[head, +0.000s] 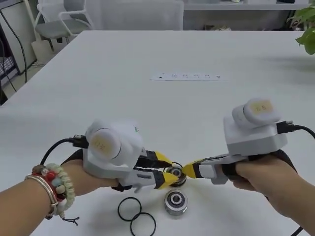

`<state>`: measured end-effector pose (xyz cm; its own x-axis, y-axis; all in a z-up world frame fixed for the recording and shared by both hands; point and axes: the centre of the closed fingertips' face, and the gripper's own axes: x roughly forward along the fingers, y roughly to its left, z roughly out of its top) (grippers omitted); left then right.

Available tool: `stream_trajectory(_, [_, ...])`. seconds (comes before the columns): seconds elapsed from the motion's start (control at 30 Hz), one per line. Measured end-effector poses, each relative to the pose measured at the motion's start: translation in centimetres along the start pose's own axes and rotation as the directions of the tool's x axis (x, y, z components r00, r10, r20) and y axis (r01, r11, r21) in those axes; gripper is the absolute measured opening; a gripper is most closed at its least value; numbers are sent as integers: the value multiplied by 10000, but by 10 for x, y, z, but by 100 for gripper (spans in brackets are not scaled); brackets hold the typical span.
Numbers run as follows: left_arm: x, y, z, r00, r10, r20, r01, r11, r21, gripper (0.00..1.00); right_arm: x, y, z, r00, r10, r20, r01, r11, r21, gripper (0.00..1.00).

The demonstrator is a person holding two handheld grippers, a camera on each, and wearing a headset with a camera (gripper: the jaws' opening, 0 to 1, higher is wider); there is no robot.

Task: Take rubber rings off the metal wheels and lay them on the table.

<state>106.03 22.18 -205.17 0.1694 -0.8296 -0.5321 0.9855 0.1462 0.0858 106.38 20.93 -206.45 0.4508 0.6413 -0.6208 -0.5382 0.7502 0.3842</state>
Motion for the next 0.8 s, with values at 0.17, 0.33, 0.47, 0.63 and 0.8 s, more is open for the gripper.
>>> stream_trajectory(0.17, [-7, 0, 5, 10000, -62, 45, 61, 9998, 165, 18, -1, -2, -2, 9999, 96, -30, -95, 9997, 238, 0])
stream_trajectory(0.33, [-15, 2, 9, 10000, -46, -37, 47, 9993, 367, 26, -2, -2, -1, 9999, 150, -15, -149, 9994, 322, 0])
stream_trajectory(0.47, [-22, 2, 21, 9996, -104, 247, 95, 9992, 386, 39, -3, -4, -2, 9999, 136, -41, -135, 9993, 352, 0])
stream_trajectory(0.63, [-29, -5, 32, 9980, -413, 482, 397, 9987, 331, 52, -5, -2, 0, 9998, 215, 17, -216, 9992, 323, 0])
stream_trajectory(0.8, [-41, -10, 45, 9978, -524, 395, 494, 9961, 734, 64, -7, 0, 1, 9998, 193, 22, -193, 9997, 135, 0])
